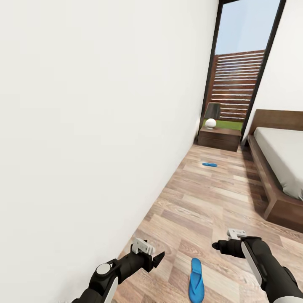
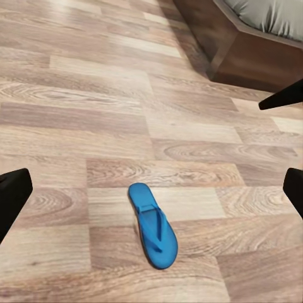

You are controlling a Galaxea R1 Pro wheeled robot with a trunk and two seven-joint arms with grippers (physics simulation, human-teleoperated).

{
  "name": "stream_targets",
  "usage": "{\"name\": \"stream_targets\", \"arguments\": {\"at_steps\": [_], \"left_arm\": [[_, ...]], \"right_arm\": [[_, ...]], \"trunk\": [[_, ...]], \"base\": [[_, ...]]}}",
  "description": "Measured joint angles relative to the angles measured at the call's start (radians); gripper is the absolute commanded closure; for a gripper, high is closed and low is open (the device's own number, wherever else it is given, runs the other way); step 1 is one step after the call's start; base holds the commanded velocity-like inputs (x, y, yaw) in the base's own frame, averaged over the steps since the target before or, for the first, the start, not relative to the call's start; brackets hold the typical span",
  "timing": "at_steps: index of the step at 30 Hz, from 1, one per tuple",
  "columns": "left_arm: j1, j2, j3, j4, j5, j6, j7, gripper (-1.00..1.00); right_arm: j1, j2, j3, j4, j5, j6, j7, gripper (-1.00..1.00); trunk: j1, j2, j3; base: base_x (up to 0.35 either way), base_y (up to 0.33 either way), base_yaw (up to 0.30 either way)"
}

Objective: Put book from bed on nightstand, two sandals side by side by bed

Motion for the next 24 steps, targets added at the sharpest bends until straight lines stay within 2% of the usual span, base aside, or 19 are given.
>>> {"name": "stream_targets", "arguments": {"at_steps": [13,24], "left_arm": [[0.000,0.000,0.000,0.000,0.000,0.000,0.000,-1.00],[0.000,0.000,0.000,0.000,0.000,0.000,0.000,-1.00]], "right_arm": [[0.000,0.001,0.000,0.000,0.000,0.000,0.000,-1.00],[0.000,0.001,0.000,0.000,0.000,0.000,0.000,-1.00]], "trunk": [[0.050,-0.091,-0.041],[0.055,-0.094,-0.083]], "base": [[0.000,0.000,0.000],[0.000,0.000,0.000]]}}
